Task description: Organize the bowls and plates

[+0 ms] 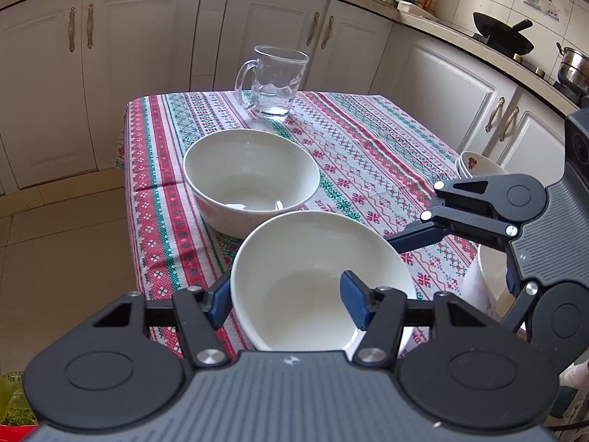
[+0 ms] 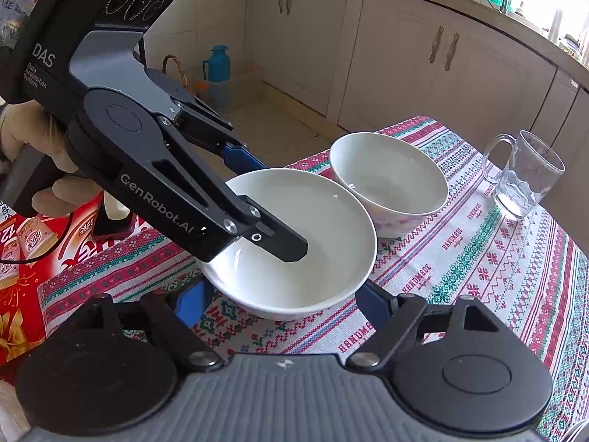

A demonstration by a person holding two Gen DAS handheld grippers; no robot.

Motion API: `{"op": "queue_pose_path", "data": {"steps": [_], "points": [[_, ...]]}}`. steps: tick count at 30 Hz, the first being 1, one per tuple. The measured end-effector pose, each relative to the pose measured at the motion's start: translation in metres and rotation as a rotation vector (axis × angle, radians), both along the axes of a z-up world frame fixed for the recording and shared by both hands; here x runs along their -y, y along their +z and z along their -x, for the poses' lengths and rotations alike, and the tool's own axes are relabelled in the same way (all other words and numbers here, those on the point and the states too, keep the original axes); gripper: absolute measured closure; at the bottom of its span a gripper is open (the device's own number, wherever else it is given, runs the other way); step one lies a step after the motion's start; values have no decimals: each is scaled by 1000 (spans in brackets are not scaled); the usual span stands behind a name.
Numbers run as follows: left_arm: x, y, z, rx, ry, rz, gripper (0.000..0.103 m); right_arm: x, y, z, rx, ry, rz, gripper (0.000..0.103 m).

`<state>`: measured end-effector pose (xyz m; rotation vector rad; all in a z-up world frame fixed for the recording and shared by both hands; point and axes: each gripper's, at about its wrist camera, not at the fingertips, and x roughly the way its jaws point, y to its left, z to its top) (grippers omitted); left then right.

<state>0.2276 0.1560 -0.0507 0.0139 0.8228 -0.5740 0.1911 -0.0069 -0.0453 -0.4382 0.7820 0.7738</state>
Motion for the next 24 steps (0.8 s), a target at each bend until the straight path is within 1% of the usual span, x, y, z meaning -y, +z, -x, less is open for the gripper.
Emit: {"op": "queue_pose_path", "data": {"steps": [12,24], "points": [[7,9,5,7,-14,-13,44,4,3,4,3,-4,-2,16],[30,33,20,42,-43,-32,44,25,25,20,22,-28,-37,16]]}}
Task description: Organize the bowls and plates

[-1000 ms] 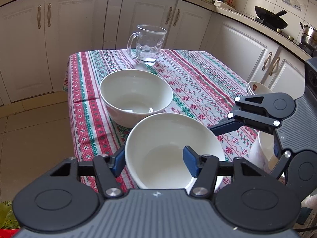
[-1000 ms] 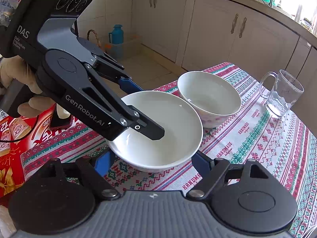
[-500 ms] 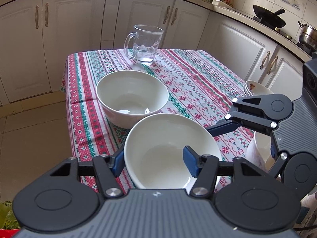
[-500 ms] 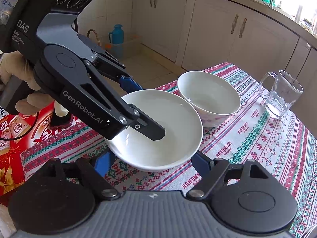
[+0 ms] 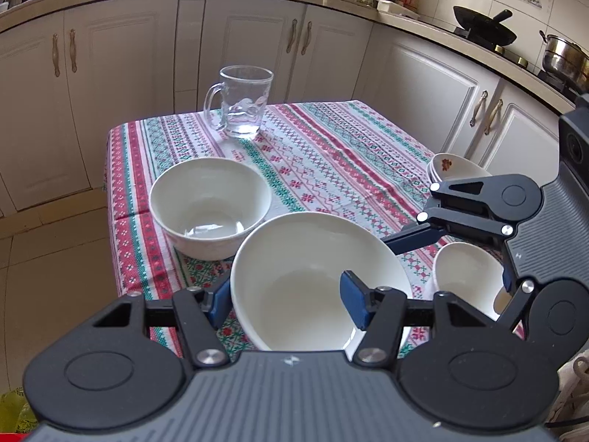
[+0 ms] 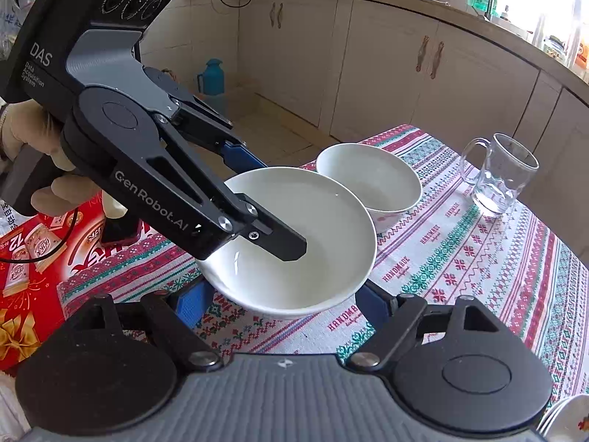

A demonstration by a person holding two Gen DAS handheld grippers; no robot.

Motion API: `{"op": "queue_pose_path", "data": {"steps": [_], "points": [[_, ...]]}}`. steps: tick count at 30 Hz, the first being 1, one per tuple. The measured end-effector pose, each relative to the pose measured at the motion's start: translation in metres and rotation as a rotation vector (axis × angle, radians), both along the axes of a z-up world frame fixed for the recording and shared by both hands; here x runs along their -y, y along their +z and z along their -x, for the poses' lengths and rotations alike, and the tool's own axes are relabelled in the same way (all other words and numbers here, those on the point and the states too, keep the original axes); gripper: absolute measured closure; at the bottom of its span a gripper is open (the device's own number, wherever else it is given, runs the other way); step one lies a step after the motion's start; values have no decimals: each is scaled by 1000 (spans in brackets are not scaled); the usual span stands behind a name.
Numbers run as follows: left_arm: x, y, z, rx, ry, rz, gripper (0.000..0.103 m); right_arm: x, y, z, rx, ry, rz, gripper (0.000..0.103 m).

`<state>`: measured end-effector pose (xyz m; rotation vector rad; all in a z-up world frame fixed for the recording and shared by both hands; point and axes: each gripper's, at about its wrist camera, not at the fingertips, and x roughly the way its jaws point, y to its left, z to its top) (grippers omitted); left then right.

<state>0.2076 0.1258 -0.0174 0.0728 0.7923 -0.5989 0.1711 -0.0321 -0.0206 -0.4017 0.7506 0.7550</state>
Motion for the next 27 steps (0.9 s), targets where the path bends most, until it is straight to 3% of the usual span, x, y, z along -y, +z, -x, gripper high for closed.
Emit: {"op": "queue_pose_path", "data": {"steps": [16,27], "points": [[58,29,22,50,-87,-25,44,49,30,35,48,-78,-30,16],[97,29,35,48,-159,-22,44,74,39,63,56,-152,-29,16]]}}
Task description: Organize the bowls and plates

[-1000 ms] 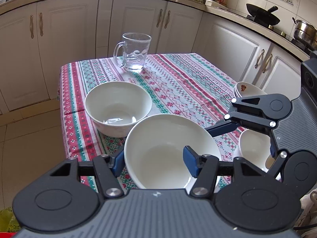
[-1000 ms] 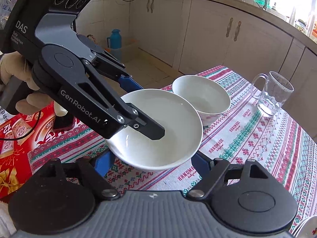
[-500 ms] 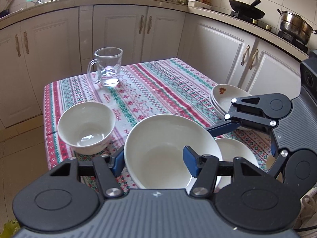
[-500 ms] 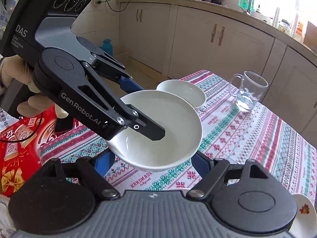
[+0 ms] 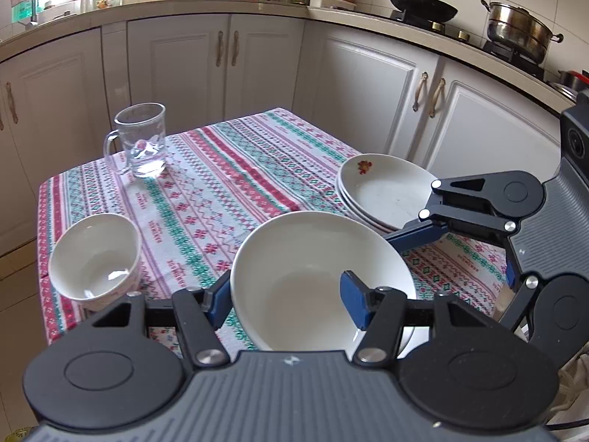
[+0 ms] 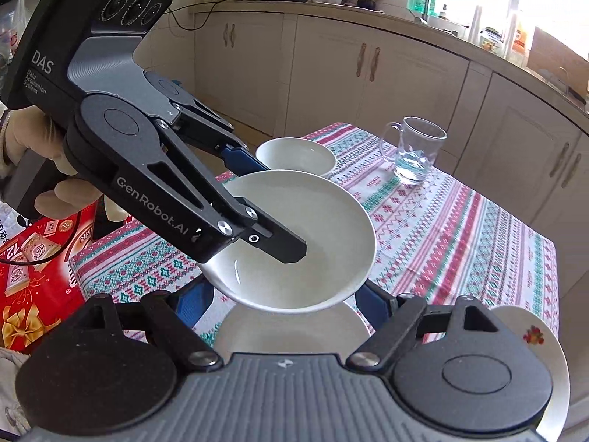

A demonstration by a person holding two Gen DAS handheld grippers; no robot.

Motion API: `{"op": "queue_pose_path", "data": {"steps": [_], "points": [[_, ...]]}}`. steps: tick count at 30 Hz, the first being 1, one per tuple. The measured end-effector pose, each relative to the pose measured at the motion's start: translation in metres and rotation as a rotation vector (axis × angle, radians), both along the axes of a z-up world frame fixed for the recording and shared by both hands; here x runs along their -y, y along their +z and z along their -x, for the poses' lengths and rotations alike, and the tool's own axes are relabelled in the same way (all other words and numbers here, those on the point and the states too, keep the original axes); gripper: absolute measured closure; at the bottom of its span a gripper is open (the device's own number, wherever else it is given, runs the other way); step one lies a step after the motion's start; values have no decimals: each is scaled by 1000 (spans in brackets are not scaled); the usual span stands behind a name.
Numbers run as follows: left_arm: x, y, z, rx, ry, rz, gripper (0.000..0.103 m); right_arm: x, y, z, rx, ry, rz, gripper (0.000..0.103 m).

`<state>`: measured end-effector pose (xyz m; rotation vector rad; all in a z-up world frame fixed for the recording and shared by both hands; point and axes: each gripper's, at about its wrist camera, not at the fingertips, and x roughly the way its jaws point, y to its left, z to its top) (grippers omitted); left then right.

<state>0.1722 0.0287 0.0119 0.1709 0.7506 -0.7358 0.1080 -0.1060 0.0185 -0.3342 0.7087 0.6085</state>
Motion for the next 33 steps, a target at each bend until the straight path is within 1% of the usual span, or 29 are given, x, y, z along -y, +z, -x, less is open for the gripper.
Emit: {"op": "queue_pose_path", "data": {"steps": [7,16,25,29,33], "points": [[19,-8,6,-20,-31,0,44,13,1,17,-12,-42,4,16],[32,-18,9,-58,-44,-9,43,19,-5,27,-44,-59,6,16],[38,-27,11,-84,-43,-29,43,24,-9,26,-78,-57,-2,16],[40,-31,12,-82,-43,-49,43,25,-12,24,-93,-57,-6,16],[40,-30,13,-77,-45,-52,43,25,-14,24,-101,-58,-11,16]]}}
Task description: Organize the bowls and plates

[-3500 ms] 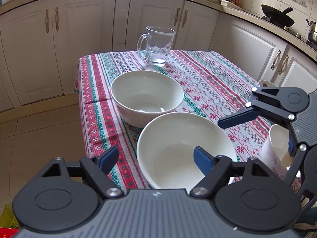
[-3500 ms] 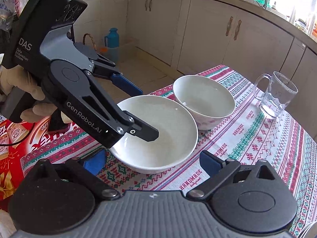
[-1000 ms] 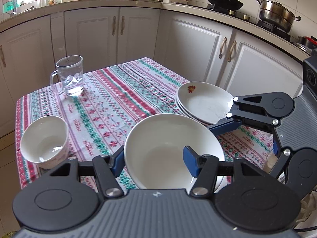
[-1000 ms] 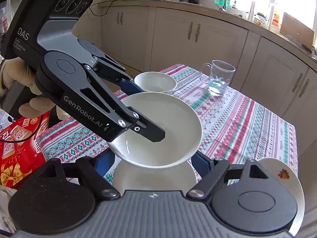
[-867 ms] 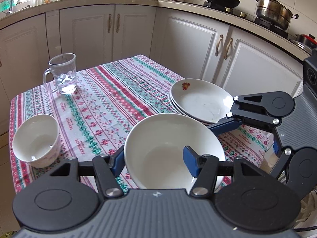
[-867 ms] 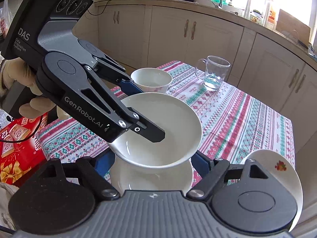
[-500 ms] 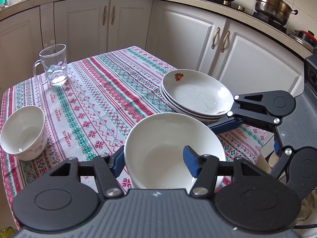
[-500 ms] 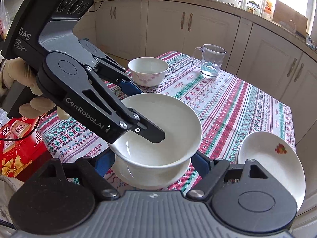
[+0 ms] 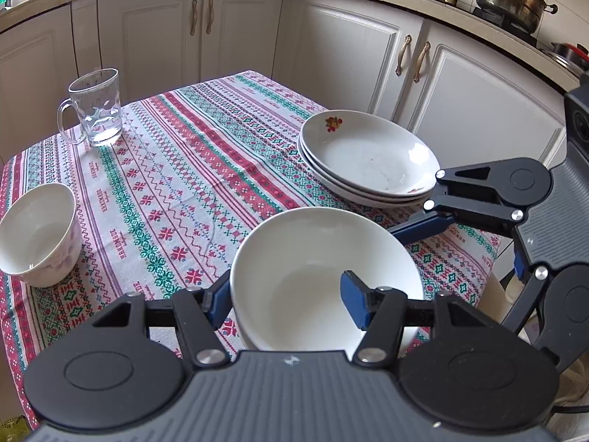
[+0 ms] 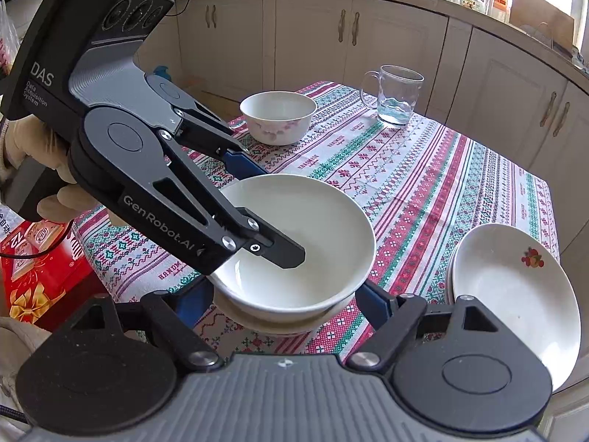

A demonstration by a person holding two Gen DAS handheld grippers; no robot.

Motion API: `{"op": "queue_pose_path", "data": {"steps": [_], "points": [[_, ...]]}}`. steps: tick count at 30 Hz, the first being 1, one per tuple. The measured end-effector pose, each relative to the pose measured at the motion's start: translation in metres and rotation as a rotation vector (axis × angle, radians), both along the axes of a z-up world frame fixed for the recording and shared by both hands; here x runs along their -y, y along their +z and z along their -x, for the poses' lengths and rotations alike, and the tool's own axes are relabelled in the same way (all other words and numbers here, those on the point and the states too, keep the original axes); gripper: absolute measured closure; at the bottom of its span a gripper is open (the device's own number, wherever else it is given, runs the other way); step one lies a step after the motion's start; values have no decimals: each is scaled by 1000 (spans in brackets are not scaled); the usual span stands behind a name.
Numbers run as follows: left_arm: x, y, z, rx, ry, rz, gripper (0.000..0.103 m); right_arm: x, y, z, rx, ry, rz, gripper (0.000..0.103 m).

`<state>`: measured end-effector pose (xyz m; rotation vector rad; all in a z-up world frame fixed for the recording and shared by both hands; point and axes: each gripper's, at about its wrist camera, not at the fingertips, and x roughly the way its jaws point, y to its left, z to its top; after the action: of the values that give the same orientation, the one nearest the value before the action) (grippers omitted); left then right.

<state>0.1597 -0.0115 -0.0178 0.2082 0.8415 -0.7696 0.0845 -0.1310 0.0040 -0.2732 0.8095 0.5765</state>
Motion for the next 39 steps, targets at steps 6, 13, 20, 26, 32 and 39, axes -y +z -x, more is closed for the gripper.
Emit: {"op": "queue_pose_path", "data": {"steps": [6,13,20,26,32,39], "points": [[2,0,2,17,-5,-12,43,0,-3,-1,-12,-3,-5,16],[2,-1,1,31,-7,-10,41,1,-5,-2,-16,-8,-12,15],[-3,4,4,81,7,1,23,0,-1,2,18,11,-42,0],[-13,8,5,94,29,7,19,0,-1,4,21,9,-43,0],[-23,9,8,98,45,11,19,-1,3,3,42,0,-29,0],[-40,13,14,123,86,38,17,-10,11,4,75,25,21,0]]}}
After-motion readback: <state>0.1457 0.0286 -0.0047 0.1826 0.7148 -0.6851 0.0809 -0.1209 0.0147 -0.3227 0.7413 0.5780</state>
